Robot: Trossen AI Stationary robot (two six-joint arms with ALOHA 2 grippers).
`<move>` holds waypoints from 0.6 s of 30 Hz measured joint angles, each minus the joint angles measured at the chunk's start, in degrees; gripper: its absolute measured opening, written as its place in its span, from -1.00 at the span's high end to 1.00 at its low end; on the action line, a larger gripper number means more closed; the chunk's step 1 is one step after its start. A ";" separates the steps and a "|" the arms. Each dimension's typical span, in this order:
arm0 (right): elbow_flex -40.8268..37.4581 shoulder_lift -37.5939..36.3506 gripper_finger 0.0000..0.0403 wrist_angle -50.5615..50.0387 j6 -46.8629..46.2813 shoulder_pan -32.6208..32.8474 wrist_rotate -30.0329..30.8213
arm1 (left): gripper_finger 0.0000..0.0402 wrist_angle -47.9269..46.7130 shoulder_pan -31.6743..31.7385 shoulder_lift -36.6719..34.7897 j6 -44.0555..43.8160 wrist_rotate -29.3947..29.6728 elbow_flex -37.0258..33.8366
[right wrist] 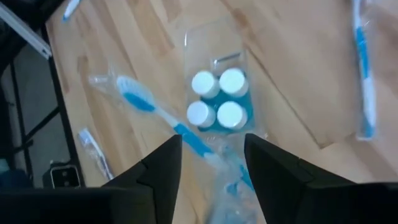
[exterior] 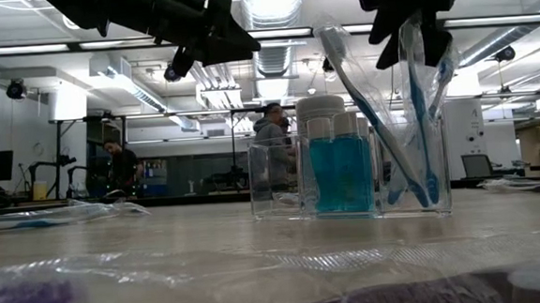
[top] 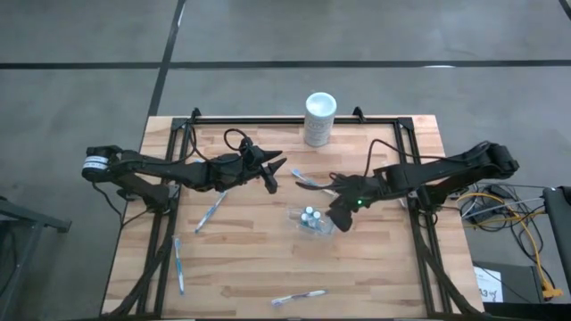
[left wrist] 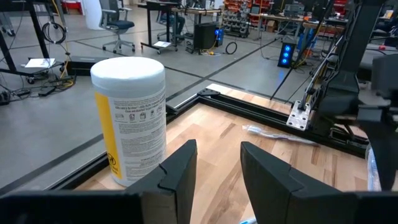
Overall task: Pick & Place toothbrushing station
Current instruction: Put the blue toothbrush into the transparent organizer
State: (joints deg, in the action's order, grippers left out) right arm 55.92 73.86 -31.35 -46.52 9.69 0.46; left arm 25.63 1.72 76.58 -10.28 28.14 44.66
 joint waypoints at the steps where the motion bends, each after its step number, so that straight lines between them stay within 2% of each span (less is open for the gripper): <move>1: 0.00 -0.50 0.14 -0.02 0.02 0.00 0.56 | 0.36 0.02 0.00 0.00 0.00 0.02 0.00; 7: 0.00 -3.76 0.13 -1.35 0.18 0.00 6.22 | 0.36 0.02 0.00 0.00 0.00 0.02 0.00; 18: 0.00 -12.33 0.14 -0.94 0.17 0.04 22.65 | 0.36 -0.02 -0.01 0.00 0.00 0.00 0.00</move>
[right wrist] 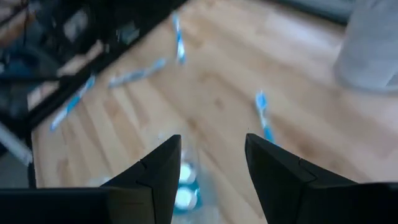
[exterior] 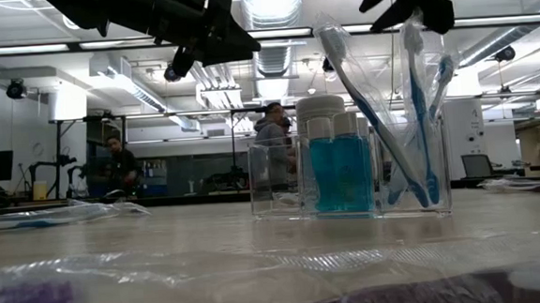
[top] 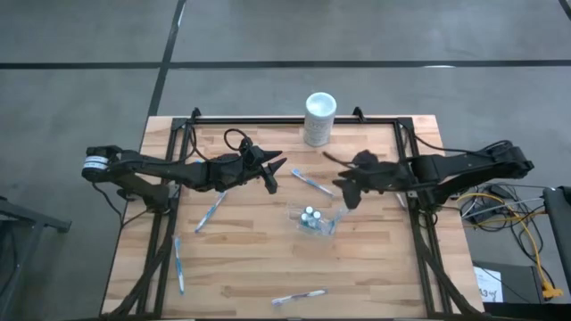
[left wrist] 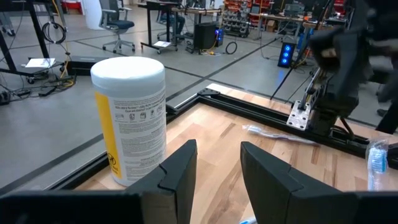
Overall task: Pick & Place toothbrushing station
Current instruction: Put the blue toothbrush into the transparent organizer
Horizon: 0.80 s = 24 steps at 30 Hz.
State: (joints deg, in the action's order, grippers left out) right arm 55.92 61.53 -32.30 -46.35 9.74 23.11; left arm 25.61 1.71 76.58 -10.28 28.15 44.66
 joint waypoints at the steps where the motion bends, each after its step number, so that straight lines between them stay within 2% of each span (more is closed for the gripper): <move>1: 0.00 -0.77 0.14 0.25 0.08 -0.02 1.26 | 0.36 0.00 0.01 0.00 0.00 -0.01 0.00; 4: 0.00 -2.97 0.15 0.46 2.85 0.00 2.97 | 0.36 -0.09 0.00 0.00 0.00 0.00 0.00; 18: 1.09 -10.11 0.23 2.58 15.37 -0.04 3.00 | 0.36 -0.30 0.01 0.02 0.01 -0.01 0.00; 21: 1.09 -11.25 0.25 2.18 20.82 -0.04 1.84 | 0.36 -0.34 0.01 0.02 0.01 0.00 0.00; 24: 1.09 -12.07 0.28 1.14 21.40 -0.04 0.60 | 0.36 -0.38 0.01 0.02 0.00 0.01 0.00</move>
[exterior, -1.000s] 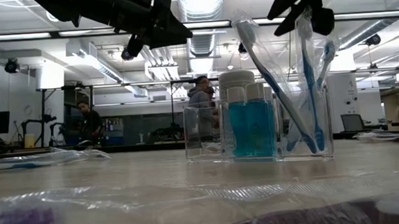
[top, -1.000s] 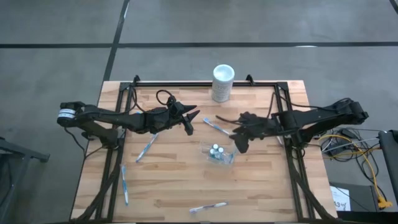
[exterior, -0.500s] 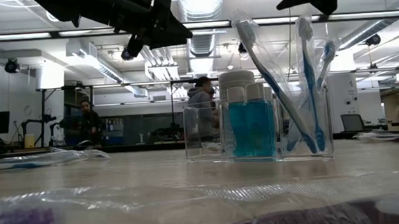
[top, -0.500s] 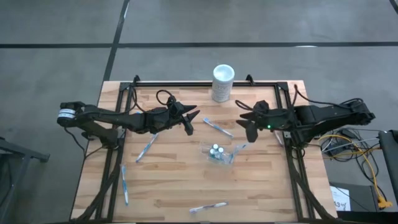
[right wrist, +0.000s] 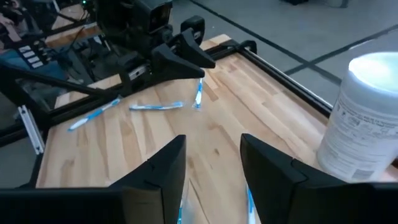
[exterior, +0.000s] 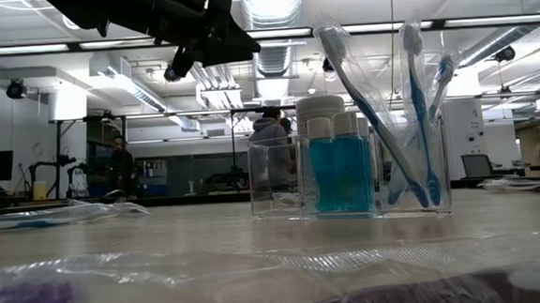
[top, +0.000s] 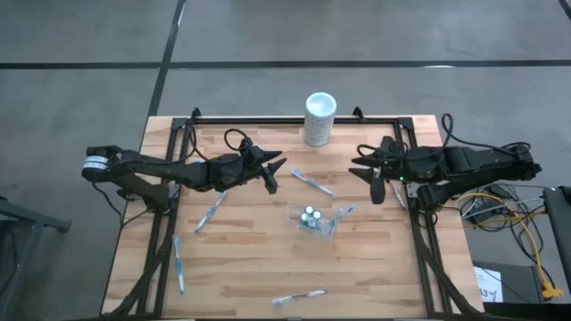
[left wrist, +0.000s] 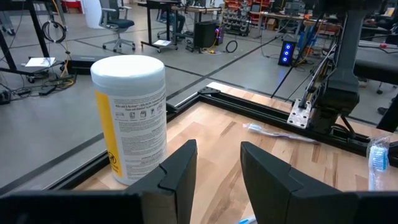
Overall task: Pick & Place toothbrushing station
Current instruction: Put the blue toothbrush into the transparent organizer
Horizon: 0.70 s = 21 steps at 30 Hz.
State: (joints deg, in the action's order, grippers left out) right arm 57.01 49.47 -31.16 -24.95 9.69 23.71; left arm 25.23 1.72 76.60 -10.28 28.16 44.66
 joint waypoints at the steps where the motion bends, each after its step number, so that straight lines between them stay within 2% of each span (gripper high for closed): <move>1: 0.00 -0.20 0.28 -0.19 -0.60 0.00 -0.11 | 0.36 -0.01 0.00 0.00 0.02 -0.02 0.00; 12: 0.00 -2.96 0.31 -4.89 -0.84 0.04 -0.36 | 0.36 -0.10 0.00 0.00 0.02 -0.02 0.00; 16: 0.00 -3.75 0.31 -7.84 -0.99 0.04 -3.09 | 0.36 -0.09 -0.01 0.00 0.01 -0.02 0.00; 21: 0.00 -3.03 0.31 -6.52 -3.82 0.04 -4.30 | 0.36 -0.08 0.00 0.00 0.07 -0.02 0.00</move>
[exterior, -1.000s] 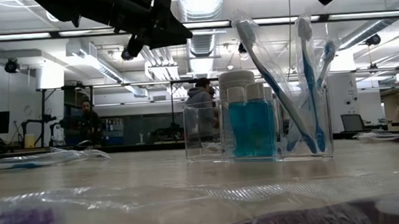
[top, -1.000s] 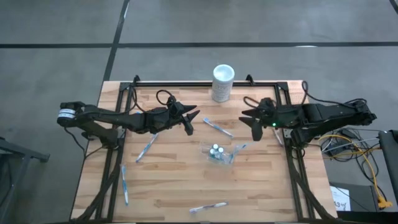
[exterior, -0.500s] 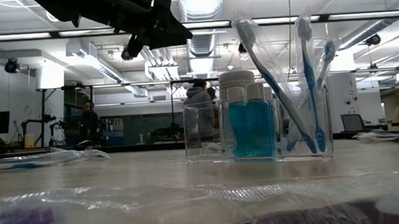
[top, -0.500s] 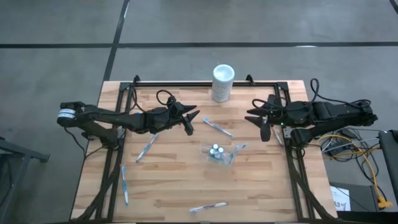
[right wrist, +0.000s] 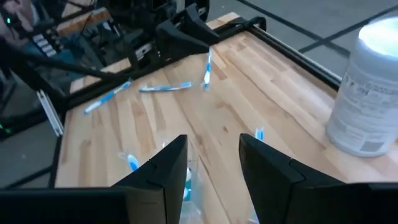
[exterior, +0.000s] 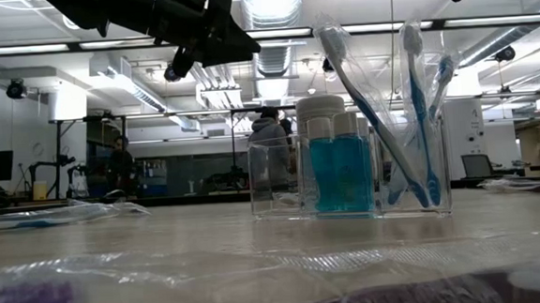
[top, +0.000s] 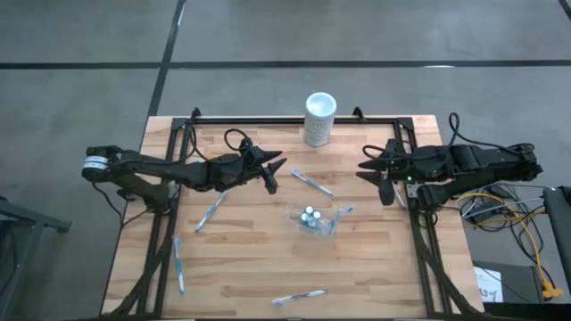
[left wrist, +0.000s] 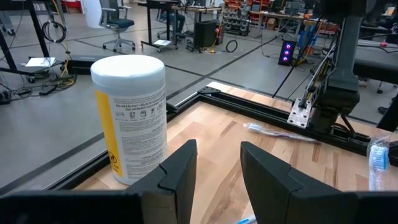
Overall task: Pick & Place toothbrushing station
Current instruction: Put the blue toothbrush into the transparent organizer
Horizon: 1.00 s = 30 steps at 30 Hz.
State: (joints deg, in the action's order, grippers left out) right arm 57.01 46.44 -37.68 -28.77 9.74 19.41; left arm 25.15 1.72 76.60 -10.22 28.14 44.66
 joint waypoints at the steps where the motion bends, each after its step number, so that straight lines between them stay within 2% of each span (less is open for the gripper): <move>1: 0.00 0.44 0.31 0.09 -0.78 0.00 -0.04 | 0.36 0.00 0.00 0.00 0.00 0.02 0.00; 8: 0.48 4.20 0.31 1.51 2.81 -0.03 -0.48 | 0.36 -0.10 0.00 0.00 -0.02 0.00 0.00; 16: 7.43 9.96 0.31 0.69 5.53 -0.04 0.08 | 0.36 -0.74 0.08 0.02 -4.37 -0.03 0.00; 19: 10.95 12.92 0.31 -1.96 8.05 -0.60 0.52 | 0.36 -0.61 0.93 -0.06 -6.04 -0.07 0.00; 22: 14.62 15.53 0.31 -7.18 5.72 -2.55 1.52 | 0.36 -0.61 1.33 -0.55 -9.63 -0.46 0.00; 26: 17.19 18.42 0.31 -13.35 4.79 -6.61 1.45 | 0.36 -0.75 1.57 -1.42 -10.80 -4.12 0.00; 30: 17.38 20.25 0.31 -12.03 5.45 -10.87 -7.62 | 0.36 -0.74 1.58 -2.57 -10.78 -4.72 0.00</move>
State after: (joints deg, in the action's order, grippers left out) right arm 74.39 66.69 -49.71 -23.32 -1.14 11.79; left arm 24.40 3.30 74.03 -20.99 23.42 44.66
